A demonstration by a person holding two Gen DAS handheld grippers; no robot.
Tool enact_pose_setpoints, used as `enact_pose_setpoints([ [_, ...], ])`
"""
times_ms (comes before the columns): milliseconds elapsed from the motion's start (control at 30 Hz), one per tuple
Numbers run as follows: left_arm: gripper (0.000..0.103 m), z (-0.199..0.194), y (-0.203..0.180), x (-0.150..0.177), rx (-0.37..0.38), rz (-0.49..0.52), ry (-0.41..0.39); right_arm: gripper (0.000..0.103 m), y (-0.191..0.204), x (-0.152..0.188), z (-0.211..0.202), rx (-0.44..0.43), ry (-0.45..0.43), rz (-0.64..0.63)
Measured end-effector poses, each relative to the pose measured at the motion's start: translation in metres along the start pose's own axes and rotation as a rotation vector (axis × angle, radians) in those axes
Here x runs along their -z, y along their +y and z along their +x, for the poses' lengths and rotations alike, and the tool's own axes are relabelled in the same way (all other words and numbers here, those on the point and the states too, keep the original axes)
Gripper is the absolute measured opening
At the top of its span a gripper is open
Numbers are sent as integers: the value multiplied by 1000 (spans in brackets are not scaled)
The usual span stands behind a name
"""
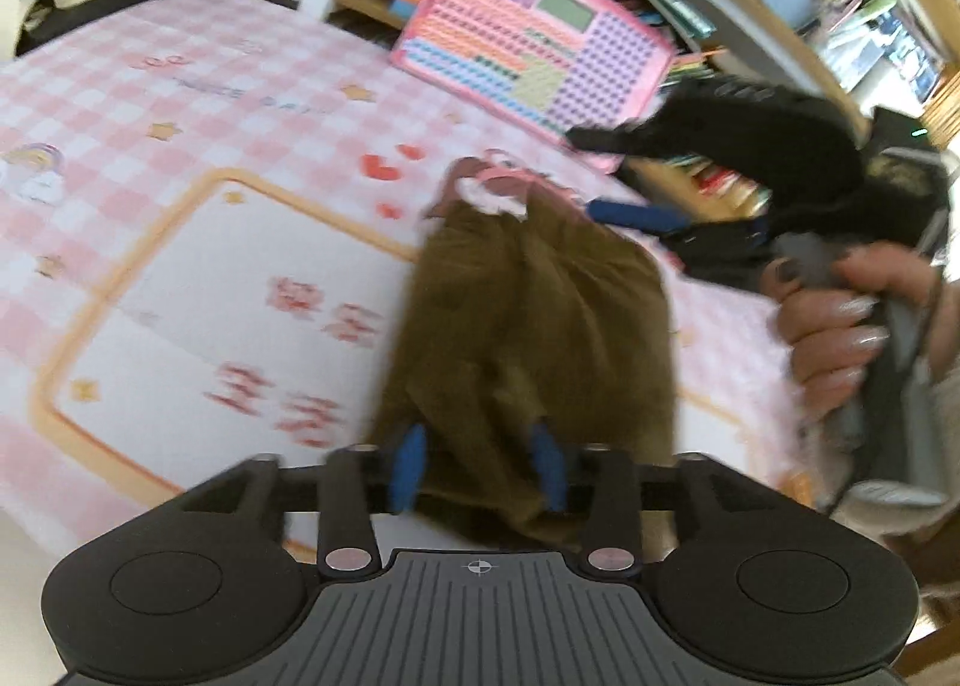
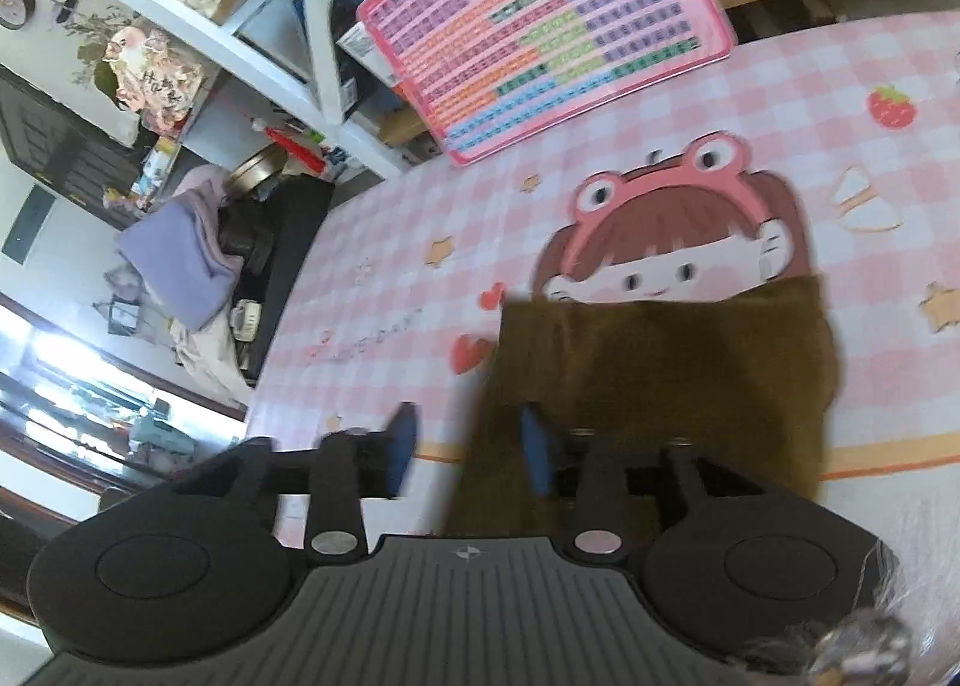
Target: Fold clothes
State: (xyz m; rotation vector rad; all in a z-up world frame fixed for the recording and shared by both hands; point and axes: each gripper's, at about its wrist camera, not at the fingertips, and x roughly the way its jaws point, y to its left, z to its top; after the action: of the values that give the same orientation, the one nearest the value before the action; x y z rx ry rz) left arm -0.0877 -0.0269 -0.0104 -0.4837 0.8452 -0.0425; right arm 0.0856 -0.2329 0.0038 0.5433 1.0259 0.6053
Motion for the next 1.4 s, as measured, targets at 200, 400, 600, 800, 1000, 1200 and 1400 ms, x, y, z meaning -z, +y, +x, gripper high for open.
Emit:
enact_pose_setpoints([
  [200, 59, -3, 24, -19, 54, 39, -2, 55, 21, 15, -15, 19, -96, -30],
  [400, 63, 5, 31, -42, 143, 70, -15, 58, 10, 45, -50, 210, -186, -85],
  [600, 63, 15, 25, -57, 214, 120, -13, 59, -12, 84, -70, 361, -201, -40],
  [800, 63, 26, 13, -62, 253, 147, -1, 59, -17, 104, -81, 394, -220, 19],
  [1000, 63, 38, 10, -60, 273, 137, 33, 59, -20, 110, -85, 424, -224, 38],
  [1200, 63, 42, 4, -62, 282, 141, 25, 59, -25, 114, -86, 417, -219, 56],
  [1400, 63, 63, 3, -64, 237, 126, 45, 59, -29, 112, -76, 415, -193, 53],
])
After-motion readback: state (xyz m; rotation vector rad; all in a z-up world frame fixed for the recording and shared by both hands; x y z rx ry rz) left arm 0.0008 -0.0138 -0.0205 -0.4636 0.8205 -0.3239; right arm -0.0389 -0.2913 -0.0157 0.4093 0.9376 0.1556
